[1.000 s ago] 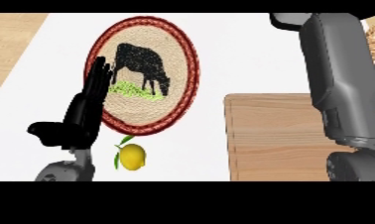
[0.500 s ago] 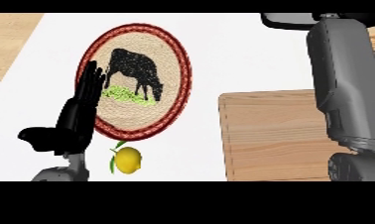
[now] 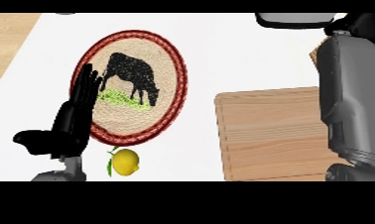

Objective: Pick the croissant from the cutting board and place it in the basket

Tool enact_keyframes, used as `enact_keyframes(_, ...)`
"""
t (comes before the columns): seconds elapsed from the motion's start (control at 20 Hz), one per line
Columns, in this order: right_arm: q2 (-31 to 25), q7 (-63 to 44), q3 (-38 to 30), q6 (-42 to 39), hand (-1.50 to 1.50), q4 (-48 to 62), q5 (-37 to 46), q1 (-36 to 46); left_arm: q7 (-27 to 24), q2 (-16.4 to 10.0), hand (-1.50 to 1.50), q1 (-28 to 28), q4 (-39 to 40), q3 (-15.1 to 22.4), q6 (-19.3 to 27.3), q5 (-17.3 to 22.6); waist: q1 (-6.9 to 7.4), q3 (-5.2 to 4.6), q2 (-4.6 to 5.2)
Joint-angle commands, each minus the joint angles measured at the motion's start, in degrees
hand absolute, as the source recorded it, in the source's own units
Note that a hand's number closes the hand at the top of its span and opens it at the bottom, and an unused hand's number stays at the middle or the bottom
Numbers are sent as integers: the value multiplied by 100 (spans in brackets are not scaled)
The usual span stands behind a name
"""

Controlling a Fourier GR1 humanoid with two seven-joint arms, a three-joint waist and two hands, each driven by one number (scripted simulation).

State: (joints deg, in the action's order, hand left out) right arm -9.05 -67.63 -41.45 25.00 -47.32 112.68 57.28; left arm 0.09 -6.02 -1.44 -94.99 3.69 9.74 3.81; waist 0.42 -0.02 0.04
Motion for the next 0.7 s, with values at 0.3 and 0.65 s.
enact_keyframes(0.3,44,-299,-404,-147,150,-287,-358,-732,-161,81,0,-112,267,-36,-77,4,-36,1,12)
enact_keyframes(0.65,294,-119,-329,47,150,-842,-740,-1123,212,194,0,45,-247,138,103,-167,-29,2,-5)
